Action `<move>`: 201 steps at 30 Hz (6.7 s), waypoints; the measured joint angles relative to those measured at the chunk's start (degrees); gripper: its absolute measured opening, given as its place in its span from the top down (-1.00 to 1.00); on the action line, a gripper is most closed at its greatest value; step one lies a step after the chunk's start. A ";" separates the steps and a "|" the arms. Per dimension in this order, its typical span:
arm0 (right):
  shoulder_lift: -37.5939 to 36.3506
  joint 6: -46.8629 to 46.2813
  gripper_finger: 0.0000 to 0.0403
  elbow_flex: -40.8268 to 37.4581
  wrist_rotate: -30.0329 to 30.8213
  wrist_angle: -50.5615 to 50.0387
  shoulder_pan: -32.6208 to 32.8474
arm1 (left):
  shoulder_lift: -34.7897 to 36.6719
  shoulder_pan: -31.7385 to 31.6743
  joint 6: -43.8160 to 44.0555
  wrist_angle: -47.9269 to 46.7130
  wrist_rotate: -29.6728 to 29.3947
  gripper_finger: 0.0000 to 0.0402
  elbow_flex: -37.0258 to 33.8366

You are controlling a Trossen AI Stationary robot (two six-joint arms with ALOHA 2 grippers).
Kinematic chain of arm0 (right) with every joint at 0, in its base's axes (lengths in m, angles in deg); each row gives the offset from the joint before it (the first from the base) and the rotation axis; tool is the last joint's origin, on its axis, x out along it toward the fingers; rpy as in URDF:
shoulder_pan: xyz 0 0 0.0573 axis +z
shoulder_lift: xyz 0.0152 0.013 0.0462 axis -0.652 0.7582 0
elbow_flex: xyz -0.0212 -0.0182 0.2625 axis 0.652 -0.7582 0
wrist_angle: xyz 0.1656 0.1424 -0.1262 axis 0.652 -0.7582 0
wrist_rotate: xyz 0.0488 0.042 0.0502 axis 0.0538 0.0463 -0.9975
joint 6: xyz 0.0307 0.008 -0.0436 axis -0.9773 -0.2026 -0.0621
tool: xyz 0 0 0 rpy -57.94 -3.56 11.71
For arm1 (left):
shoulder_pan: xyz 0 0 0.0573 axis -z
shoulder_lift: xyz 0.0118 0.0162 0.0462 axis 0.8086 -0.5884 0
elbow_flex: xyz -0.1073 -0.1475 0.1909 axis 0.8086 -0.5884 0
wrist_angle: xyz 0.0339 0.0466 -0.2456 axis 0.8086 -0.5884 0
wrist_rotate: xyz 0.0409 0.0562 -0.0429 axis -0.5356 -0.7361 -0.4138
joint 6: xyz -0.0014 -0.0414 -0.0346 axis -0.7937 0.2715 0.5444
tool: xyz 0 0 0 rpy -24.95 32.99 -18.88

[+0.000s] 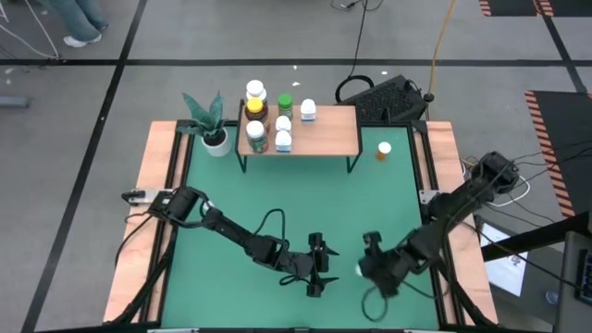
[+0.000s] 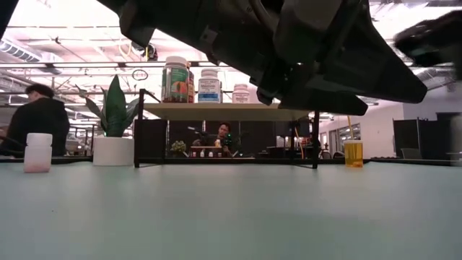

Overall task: Pick and place medicine bottles onto shelf by color
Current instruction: Put the white black pill bottle on the shelf aligned with the white blue medicine bottle, then put the white black pill bottle on the shelf aligned with the white blue pill bottle

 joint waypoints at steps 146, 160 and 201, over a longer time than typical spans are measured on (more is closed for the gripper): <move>4.52 50.65 0.20 -31.01 28.42 98.18 -15.22 | 8.26 -2.78 19.71 -3.29 -33.09 0.01 -0.03; 1.60 38.01 -0.13 -30.91 25.20 87.91 -15.59 | 8.81 -2.27 6.24 -9.71 -27.89 0.15 -0.07; 6.12 20.32 -0.12 -22.77 -5.75 71.03 -20.14 | 5.38 -5.31 2.67 -21.80 3.42 0.14 -0.20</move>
